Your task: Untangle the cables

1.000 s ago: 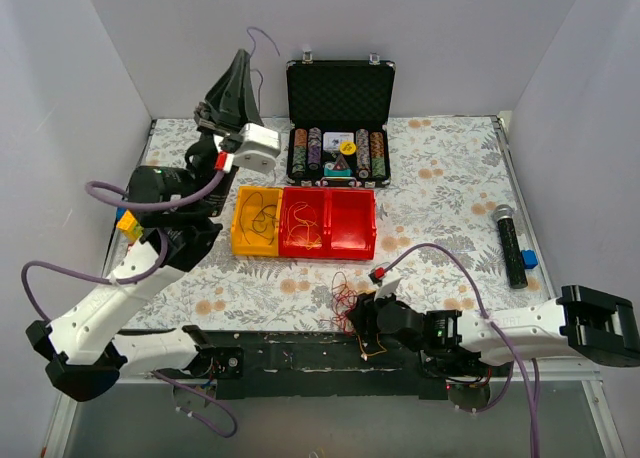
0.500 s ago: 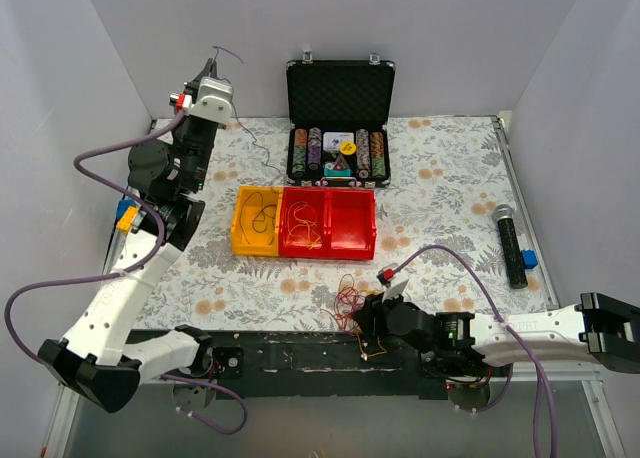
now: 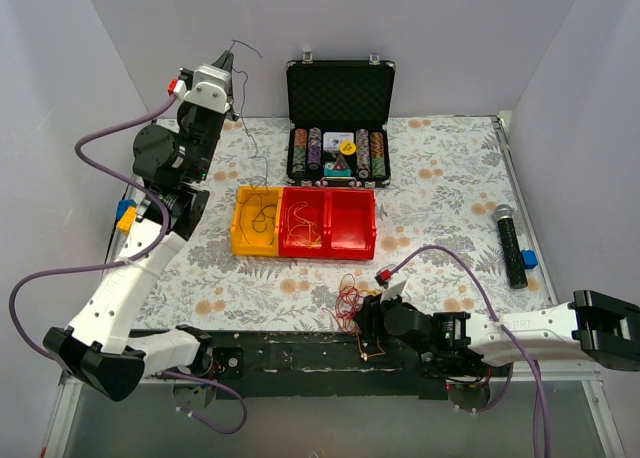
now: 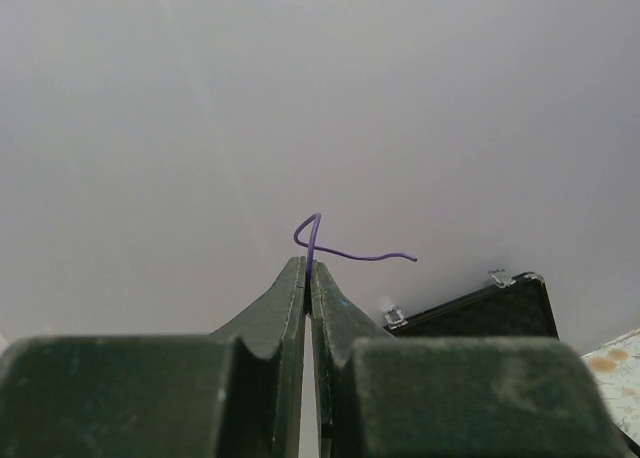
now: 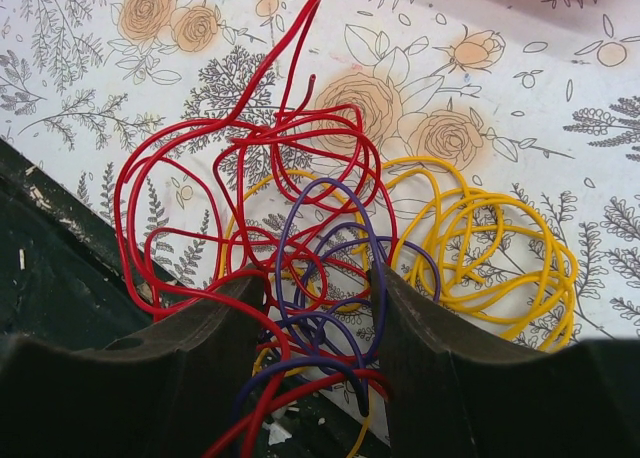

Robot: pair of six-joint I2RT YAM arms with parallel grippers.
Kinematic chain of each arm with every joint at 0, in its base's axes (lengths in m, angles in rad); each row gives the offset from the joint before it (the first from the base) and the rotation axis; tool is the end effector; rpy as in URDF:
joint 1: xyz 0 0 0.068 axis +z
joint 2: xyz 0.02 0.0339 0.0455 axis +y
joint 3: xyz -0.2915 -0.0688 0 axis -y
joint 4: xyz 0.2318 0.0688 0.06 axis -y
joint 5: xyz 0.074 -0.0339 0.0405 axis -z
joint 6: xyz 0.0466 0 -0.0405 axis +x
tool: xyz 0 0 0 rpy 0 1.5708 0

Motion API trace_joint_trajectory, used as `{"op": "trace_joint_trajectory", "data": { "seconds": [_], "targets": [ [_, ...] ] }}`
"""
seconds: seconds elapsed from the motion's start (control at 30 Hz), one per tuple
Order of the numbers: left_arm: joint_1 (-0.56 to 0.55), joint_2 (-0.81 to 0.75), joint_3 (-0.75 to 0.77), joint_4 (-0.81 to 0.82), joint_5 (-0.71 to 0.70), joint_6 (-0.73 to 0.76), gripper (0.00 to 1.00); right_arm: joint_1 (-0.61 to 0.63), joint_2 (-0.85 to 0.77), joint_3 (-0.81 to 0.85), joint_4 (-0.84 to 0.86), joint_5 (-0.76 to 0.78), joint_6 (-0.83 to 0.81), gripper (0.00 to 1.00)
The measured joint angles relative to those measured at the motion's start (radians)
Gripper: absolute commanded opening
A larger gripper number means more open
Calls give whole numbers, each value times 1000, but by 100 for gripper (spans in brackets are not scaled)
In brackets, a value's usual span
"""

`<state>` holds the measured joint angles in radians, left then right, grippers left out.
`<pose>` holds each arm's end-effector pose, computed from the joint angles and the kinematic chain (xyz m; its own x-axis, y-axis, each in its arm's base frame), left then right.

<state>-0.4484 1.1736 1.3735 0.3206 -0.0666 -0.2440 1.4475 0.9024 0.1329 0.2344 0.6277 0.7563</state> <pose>0.2059 -0.0956 0.5471 0.3429 -0.4325 -0.8339 0.4775 0.8447 -0.2417 0.0448 0.1392 0.1671 -0.5542 0.0443 -0.8312 -0.4960 0.7844 0.3725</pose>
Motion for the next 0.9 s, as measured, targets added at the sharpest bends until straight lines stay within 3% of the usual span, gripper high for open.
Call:
{"op": "trace_joint_trajectory", "data": {
  "seconds": [0.9],
  "targets": [
    [27,-51,-138,61,-90,87,0,0,-96,-18,-69,8,27,54]
  ]
}}
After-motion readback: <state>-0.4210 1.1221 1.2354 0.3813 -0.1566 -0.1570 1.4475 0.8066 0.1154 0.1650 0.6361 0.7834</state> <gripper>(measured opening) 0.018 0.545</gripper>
